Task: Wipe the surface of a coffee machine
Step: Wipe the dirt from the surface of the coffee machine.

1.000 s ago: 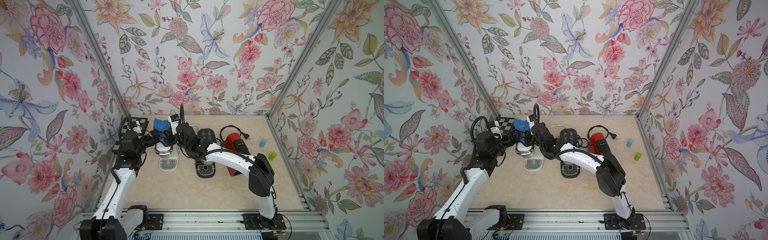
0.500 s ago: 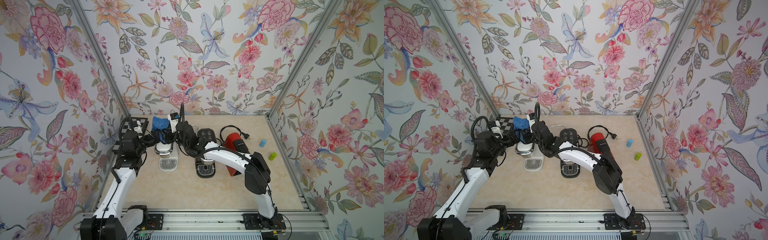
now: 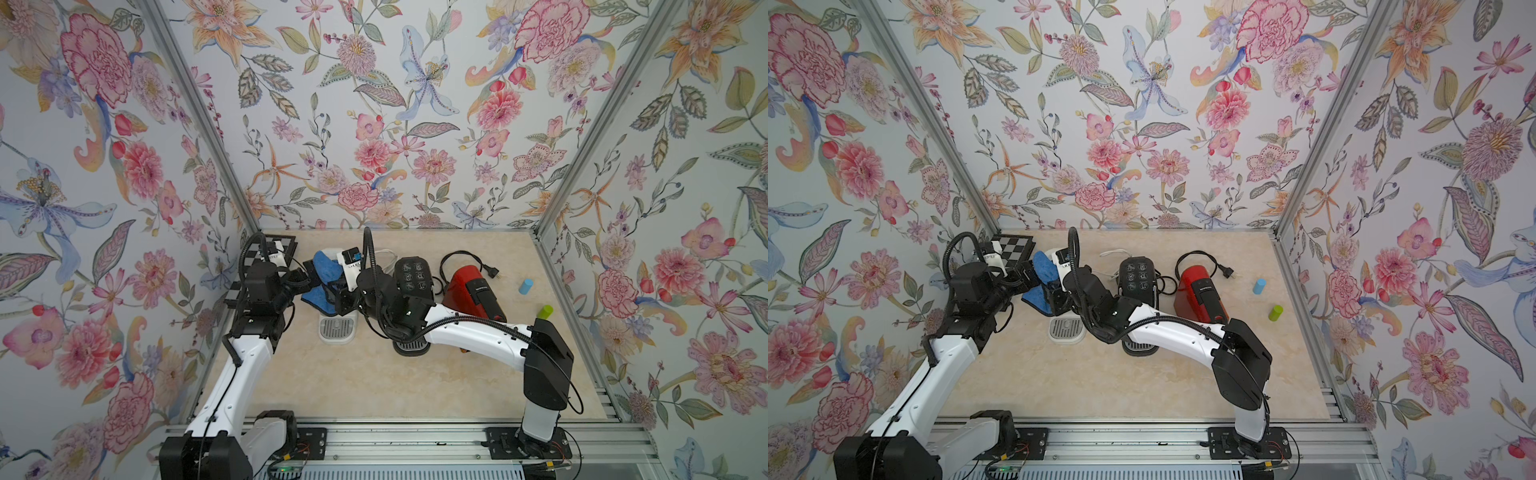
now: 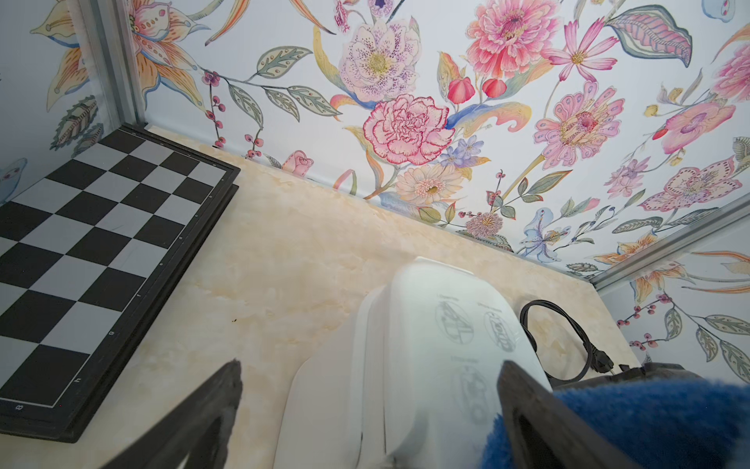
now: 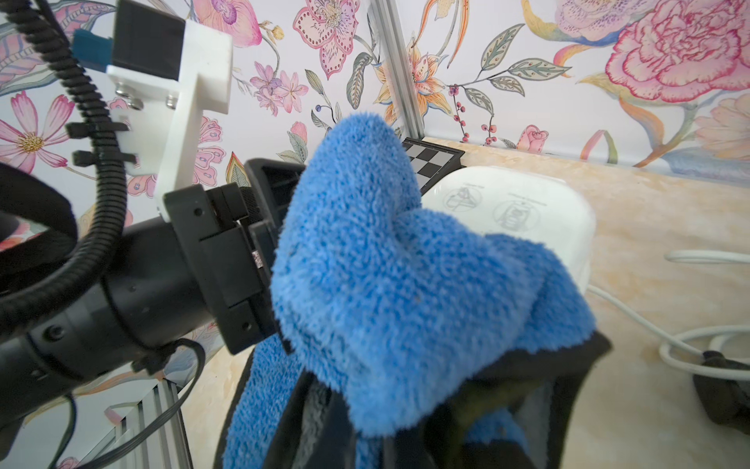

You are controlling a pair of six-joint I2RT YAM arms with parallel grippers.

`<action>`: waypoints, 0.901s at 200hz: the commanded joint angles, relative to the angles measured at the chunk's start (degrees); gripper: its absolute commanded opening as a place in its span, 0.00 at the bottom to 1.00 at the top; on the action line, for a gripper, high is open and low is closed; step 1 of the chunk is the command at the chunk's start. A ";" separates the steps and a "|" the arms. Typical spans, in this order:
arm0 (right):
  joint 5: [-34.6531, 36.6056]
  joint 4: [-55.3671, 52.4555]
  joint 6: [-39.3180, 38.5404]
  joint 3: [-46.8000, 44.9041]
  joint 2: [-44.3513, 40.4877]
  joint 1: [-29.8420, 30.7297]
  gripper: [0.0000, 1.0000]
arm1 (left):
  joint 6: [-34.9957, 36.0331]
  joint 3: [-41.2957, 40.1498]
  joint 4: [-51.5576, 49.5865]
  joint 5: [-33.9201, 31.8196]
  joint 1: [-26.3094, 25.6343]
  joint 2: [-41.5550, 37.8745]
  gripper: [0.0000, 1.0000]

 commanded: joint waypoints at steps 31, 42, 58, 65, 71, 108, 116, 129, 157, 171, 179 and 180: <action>-5.42 -0.57 0.71 8.10 7.38 -6.24 0.00 | 0.57 -0.45 0.81 1.57 -1.17 0.04 0.99; -6.62 -0.63 1.63 9.89 9.16 -7.50 0.00 | 0.67 -0.45 0.80 1.50 -1.16 0.11 0.99; -7.45 -0.67 2.56 12.13 11.40 -8.92 0.00 | 0.82 -0.45 0.74 1.31 -1.16 0.12 0.99; -7.83 -0.68 2.99 12.89 12.25 -9.38 0.00 | 0.84 -0.45 0.73 1.32 -1.16 0.20 0.99; -8.21 -0.68 3.68 13.31 12.80 -9.78 0.00 | 0.82 -0.37 0.73 1.27 -1.16 0.25 0.99; -9.13 -0.59 4.59 13.95 12.99 -10.05 0.00 | 0.84 -0.36 0.73 1.75 -1.20 0.41 0.99; -9.04 -0.59 4.28 13.53 12.36 -9.56 0.00 | 0.80 -0.36 0.81 1.91 -1.22 0.48 0.99; -8.91 -0.41 3.62 12.28 10.60 -8.80 0.00 | 0.75 -0.34 0.81 2.11 -1.25 0.53 0.99; -8.00 2.13 3.00 6.79 5.10 -6.57 0.00 | 0.64 -0.36 1.07 2.28 -1.41 0.27 0.99; -7.28 2.49 3.05 4.08 2.33 -5.56 0.00 | 0.58 -0.38 1.03 2.28 -1.51 0.29 0.99; -6.87 2.16 3.17 2.72 0.97 -5.00 0.00 | 0.58 -0.43 1.01 2.22 -1.64 0.24 0.99; -6.86 2.15 3.15 2.56 0.78 -4.95 0.00 | 0.58 -0.44 1.00 2.25 -1.66 0.23 0.99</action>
